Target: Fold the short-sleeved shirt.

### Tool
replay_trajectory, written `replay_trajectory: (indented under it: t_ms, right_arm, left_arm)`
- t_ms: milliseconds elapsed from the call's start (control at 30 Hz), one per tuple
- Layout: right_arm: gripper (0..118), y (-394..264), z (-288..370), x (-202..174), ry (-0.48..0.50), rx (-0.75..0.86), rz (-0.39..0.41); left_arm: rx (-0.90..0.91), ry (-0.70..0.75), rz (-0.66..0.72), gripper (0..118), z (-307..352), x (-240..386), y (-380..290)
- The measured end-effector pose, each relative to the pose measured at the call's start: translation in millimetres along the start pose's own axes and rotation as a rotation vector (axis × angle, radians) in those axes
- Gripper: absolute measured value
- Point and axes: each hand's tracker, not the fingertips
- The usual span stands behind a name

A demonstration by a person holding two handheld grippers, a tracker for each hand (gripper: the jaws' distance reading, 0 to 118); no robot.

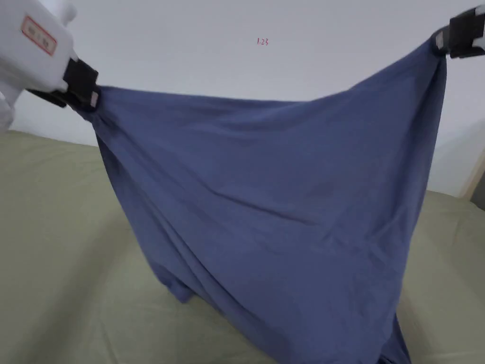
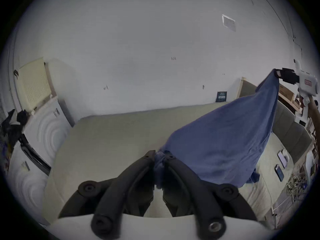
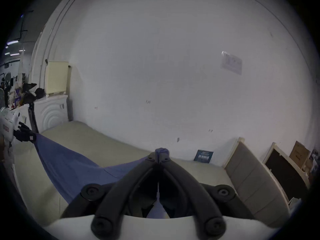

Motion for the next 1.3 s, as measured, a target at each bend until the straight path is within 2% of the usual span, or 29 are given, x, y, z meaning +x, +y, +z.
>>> replay_trajectory:
  t_ms: [133,267,467,667,800,967,1300]
  right_arm:
    - [2,19.8,-3.6,3.8,-0.021,0.045,-0.039]
    - [2,36.8,-22.4,10.9,-0.054,0.116,-0.046]
    - [2,71.4,-29.8,4.4,-0.081,0.192,-0.031]
    - [2,111.6,-26.7,-3.8,-0.105,0.278,0.038]
    - [2,125.7,-14.7,-6.6,-0.086,0.325,0.042]
    - [2,112.2,-1.4,-12.3,-0.066,0.326,0.041]
    - [2,42.6,13.9,-1.6,-0.027,0.204,0.018]
  left_arm:
    - [0.027,0.064,-0.035,7,-6.9,-3.7,31.4]
    - [0.065,0.099,-0.052,7,-3.9,-1.1,50.0]
    - [0.122,0.147,-0.021,7,-29.6,-41.5,97.1]
    - [0.155,0.204,-0.070,7,-22.2,-43.4,120.2]
    - [0.188,0.230,-0.080,7,-12.8,-47.9,133.0]
    - [0.206,0.260,-0.107,7,-5.2,-47.4,127.7]
    - [0.123,0.187,-0.152,7,-28.0,-44.2,72.3]
